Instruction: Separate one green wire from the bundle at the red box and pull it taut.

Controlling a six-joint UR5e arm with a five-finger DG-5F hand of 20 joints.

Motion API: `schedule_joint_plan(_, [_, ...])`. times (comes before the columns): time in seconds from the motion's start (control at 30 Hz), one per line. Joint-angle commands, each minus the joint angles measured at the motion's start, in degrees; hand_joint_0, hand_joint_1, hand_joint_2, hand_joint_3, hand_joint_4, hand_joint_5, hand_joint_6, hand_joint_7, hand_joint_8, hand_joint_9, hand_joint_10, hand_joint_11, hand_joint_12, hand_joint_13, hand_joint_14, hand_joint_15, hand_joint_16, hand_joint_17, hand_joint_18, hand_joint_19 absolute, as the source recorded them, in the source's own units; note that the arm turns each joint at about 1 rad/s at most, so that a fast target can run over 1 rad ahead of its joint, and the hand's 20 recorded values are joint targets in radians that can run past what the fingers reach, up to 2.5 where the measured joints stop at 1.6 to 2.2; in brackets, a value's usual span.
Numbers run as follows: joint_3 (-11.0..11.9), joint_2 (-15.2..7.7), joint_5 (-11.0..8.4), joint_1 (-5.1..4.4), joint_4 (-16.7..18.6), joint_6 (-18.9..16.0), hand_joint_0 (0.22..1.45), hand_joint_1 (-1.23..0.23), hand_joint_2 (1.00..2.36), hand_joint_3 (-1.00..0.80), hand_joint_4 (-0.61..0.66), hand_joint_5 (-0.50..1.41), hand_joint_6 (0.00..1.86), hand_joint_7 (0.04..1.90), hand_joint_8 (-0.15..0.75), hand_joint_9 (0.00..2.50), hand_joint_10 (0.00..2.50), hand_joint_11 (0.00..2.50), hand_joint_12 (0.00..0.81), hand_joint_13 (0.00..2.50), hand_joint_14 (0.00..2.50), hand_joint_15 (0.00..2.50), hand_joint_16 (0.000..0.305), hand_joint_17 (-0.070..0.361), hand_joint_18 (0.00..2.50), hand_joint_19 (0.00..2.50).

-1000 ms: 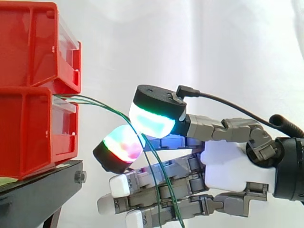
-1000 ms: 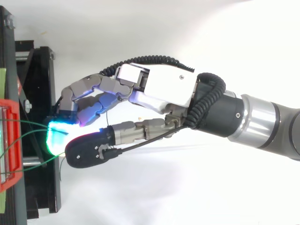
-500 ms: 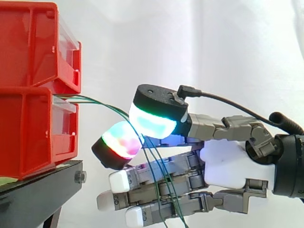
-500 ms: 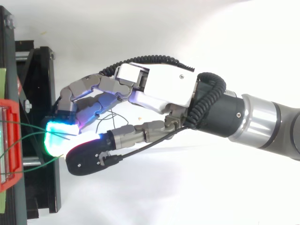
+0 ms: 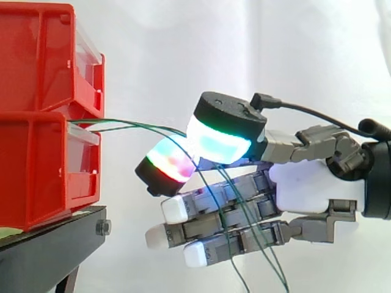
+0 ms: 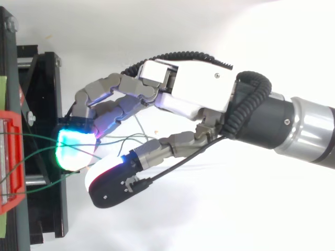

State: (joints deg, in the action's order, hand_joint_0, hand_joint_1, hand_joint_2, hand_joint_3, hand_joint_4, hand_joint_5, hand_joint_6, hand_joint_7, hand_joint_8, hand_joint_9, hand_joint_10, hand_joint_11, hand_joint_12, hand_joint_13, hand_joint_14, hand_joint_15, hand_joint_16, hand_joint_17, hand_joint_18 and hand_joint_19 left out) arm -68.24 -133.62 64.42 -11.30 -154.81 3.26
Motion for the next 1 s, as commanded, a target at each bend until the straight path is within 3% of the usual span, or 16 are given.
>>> schedule_joint_plan(0.0, [0.1,1.2,0.00,0.14,-2.5,0.1,0.63,-0.87,1.00,-0.50,0.17,-0.16,0.87,0.92,0.260,0.89,0.02,0.44,0.330,0.57,0.01,0.24,0.048,0.108,0.63,0.43])
schedule_joint_plan(0.13, [0.1,2.5,-0.17,0.49,-4.3,1.0,0.53,-0.75,1.00,-0.50,0.18,-0.14,0.86,0.94,0.267,0.93,0.02,0.43,0.341,0.58,0.01,0.25,0.050,0.113,0.65,0.45])
schedule_joint_plan(0.2, [0.1,3.1,-0.26,0.49,-5.0,1.7,0.50,-0.61,1.00,-0.50,0.18,-0.14,0.85,0.94,0.277,0.95,0.01,0.42,0.351,0.59,0.01,0.25,0.052,0.117,0.66,0.47])
schedule_joint_plan(0.3, [0.2,3.4,-0.35,0.58,-5.7,2.9,0.57,-0.44,1.00,-0.50,0.17,-0.13,0.84,1.02,0.268,0.96,0.01,0.42,0.339,0.60,0.01,0.27,0.048,0.109,0.63,0.50])
schedule_joint_plan(0.6, [0.3,3.4,-0.44,0.67,-5.8,3.2,0.58,-0.61,1.02,-0.25,0.19,-0.15,0.87,0.99,0.281,0.91,0.02,0.43,0.344,0.60,0.01,0.28,0.049,0.111,0.63,0.50])
schedule_joint_plan(0.97, [0.2,3.4,-0.53,0.67,-5.8,3.6,0.61,-0.77,1.01,-0.25,0.17,-0.17,0.88,0.94,0.287,0.89,0.02,0.46,0.341,0.58,0.01,0.28,0.050,0.112,0.63,0.49])
